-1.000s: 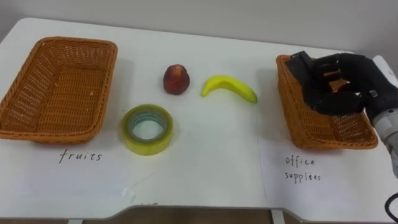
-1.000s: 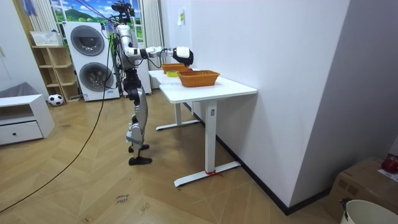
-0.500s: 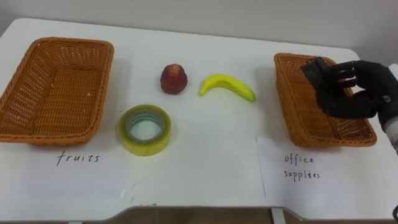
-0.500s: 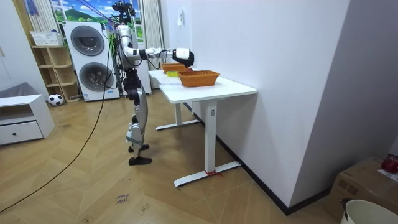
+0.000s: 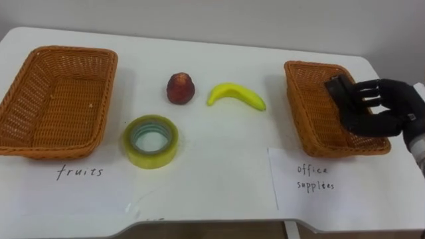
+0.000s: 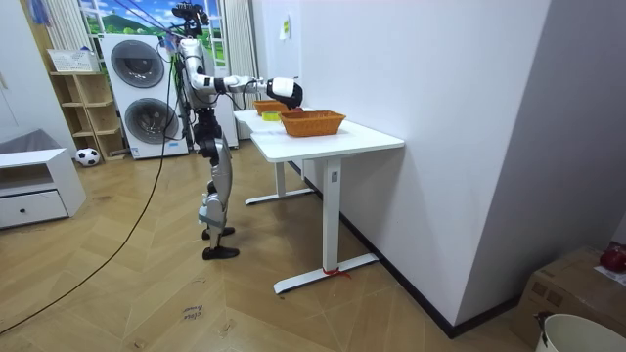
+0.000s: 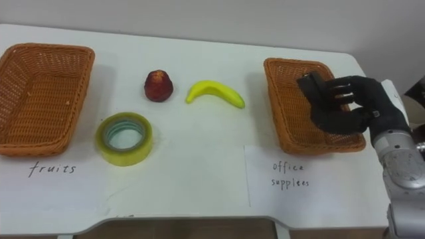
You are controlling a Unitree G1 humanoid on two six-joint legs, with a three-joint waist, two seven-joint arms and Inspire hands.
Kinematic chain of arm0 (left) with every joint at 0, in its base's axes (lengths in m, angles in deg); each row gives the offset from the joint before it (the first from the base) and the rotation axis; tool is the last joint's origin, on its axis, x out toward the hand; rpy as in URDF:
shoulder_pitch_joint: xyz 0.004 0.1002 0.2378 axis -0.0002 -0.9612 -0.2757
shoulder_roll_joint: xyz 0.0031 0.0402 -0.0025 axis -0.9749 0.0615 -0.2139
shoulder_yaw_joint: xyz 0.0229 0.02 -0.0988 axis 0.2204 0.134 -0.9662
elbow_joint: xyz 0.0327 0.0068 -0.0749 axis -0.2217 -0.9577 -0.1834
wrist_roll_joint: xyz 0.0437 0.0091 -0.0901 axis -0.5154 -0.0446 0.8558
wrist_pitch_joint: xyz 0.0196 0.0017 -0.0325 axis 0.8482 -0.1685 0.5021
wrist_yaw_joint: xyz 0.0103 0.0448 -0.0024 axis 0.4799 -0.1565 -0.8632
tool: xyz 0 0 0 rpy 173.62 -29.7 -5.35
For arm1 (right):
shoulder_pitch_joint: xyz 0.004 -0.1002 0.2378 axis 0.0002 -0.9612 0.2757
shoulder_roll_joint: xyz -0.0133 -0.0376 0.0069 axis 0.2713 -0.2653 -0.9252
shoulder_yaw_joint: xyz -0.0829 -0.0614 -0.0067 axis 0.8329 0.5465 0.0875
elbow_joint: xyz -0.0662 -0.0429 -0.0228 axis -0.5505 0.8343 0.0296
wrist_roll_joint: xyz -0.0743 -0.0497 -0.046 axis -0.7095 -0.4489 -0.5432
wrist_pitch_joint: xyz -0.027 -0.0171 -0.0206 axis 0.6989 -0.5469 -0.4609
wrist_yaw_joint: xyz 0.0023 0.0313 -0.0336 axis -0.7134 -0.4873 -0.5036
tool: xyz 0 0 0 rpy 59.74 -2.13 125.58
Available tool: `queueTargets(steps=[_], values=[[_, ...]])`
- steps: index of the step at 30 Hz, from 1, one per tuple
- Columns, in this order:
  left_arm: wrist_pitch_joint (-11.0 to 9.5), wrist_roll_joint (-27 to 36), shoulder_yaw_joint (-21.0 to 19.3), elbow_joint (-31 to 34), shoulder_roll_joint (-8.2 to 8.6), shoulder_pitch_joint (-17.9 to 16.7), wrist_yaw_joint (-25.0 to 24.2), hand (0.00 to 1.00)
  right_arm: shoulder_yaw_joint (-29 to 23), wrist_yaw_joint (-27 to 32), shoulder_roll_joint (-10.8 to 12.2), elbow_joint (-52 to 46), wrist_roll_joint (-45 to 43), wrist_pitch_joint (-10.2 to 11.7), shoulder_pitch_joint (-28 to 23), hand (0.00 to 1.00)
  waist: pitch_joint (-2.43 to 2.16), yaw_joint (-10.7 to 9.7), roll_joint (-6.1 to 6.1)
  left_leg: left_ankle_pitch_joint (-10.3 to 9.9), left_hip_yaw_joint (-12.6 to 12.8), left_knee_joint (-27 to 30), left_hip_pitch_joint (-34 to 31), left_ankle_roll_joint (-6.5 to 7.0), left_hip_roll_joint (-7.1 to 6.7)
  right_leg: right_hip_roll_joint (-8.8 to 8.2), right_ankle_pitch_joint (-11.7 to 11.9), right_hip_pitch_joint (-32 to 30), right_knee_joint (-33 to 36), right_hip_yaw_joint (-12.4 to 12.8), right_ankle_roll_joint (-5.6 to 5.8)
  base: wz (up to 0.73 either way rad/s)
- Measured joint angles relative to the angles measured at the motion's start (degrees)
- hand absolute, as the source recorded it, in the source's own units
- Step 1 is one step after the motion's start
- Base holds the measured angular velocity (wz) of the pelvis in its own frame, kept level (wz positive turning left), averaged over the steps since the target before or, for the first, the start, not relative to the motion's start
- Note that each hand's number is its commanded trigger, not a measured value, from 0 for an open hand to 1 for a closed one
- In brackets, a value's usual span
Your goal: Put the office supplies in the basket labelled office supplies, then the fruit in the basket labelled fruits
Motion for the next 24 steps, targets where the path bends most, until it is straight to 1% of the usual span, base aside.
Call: queueTargets(steps=[8,9,10,11,12,13,24], values=[[-0.03,0.03,0.0,0.0,0.0,-0.07,0.07,0.0,0.0,0.0,0.0,0.0,-0.01,0.0,-0.03,1.0,0.0,0.0,0.14,0.0,0.1,0.05,0.02,0.0,-0.03,-0.04,0.01,0.01,-0.01,-0.12,-0.01,0.0],[-0.03,0.03,0.0,0.0,0.0,-0.07,0.07,0.0,0.0,0.0,0.0,0.0,-0.01,0.0,-0.02,0.98,0.0,0.0,0.15,0.0,0.1,0.04,0.02,0.0,-0.03,-0.04,0.01,0.01,-0.01,-0.13,-0.01,0.0],[-0.03,0.03,0.0,0.0,0.0,-0.07,0.07,0.0,0.0,0.0,0.0,0.0,-0.05,0.0,-0.02,0.8,0.01,0.02,0.16,0.0,0.1,0.03,0.01,0.0,-0.03,-0.04,0.01,0.01,-0.01,-0.18,-0.01,0.0],[-0.03,0.03,0.0,0.0,0.01,0.0,0.07,0.0,0.0,0.0,0.0,0.0,-0.12,0.0,-0.03,0.51,0.02,0.01,0.18,0.0,0.1,0.02,0.02,0.0,-0.02,-0.04,0.01,0.0,-0.02,-0.2,-0.01,0.0],[-0.03,0.03,0.0,0.0,0.01,0.0,0.07,0.0,0.0,0.0,0.0,0.0,-0.16,0.0,-0.03,0.31,0.03,0.01,0.2,0.0,0.1,0.02,0.02,0.0,-0.02,-0.04,0.01,0.0,-0.03,-0.2,-0.01,0.0],[-0.03,0.04,0.0,0.0,0.02,-0.01,0.07,0.0,0.0,0.0,0.0,0.0,-0.25,0.0,-0.03,0.0,0.05,0.01,0.22,0.0,0.1,0.02,0.03,0.0,-0.02,-0.04,0.01,0.0,-0.02,-0.2,-0.01,0.0],[-0.03,0.04,0.0,0.0,0.04,0.05,0.08,0.0,0.0,0.0,0.0,-0.01,-0.58,0.01,-0.02,0.0,0.07,-0.02,0.3,0.0,0.1,-0.02,0.03,0.0,-0.02,-0.04,0.01,-0.01,-0.03,-0.22,-0.01,0.0]])
